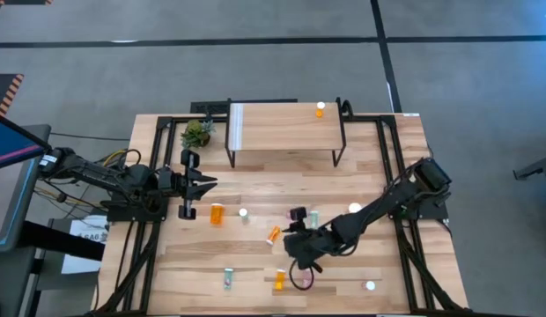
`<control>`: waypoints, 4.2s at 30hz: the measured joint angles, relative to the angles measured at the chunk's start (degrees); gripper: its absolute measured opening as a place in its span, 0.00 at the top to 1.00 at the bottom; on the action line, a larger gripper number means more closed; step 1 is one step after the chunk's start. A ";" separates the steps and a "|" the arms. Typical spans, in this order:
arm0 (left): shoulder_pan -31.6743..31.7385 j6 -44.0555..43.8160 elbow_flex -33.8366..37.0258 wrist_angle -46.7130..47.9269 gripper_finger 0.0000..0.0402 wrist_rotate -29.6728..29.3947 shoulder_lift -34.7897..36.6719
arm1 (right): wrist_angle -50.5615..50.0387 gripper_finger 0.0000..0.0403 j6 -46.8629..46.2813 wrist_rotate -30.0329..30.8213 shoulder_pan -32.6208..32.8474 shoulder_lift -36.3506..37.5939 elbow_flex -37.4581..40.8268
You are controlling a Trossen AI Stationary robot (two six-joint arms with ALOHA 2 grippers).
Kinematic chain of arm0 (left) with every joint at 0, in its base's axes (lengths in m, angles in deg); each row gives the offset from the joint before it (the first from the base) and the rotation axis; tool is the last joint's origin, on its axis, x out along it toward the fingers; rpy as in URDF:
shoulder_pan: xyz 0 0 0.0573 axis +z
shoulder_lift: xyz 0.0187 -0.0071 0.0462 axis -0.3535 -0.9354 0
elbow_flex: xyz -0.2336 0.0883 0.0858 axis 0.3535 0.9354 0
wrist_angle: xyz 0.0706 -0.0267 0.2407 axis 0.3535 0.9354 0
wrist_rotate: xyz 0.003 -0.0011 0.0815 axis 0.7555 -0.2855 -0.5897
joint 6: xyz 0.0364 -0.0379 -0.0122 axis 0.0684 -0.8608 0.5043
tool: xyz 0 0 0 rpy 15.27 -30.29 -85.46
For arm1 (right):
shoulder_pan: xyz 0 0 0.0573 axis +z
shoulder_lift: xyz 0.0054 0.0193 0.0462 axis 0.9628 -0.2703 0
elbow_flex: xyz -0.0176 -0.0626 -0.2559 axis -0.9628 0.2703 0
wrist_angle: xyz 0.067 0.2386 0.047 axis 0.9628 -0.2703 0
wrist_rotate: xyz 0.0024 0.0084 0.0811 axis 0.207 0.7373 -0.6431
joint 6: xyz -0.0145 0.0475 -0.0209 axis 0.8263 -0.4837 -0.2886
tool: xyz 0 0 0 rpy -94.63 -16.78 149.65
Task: Pick and place medicine bottles onto shelf by color
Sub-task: Put the top small orange pill bottle on the shelf aligned with the other small orange pill bottle
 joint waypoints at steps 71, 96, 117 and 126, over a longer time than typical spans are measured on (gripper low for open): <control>0.33 0.11 -0.33 -0.69 0.90 -1.14 -3.29 | -7.72 0.39 11.36 -24.49 -12.72 -12.43 -9.95; 0.33 -0.14 -0.33 -0.70 0.90 -1.09 -3.28 | -0.44 0.41 12.42 -24.81 -11.86 -15.07 -9.84; 0.46 0.07 -0.33 -0.28 0.90 -1.53 -3.28 | 0.56 0.56 7.23 -25.33 -11.09 -17.70 -11.21; 0.46 0.07 -0.33 -0.26 0.90 -1.53 -3.30 | 0.79 0.71 3.56 -25.35 -11.08 -17.39 -11.12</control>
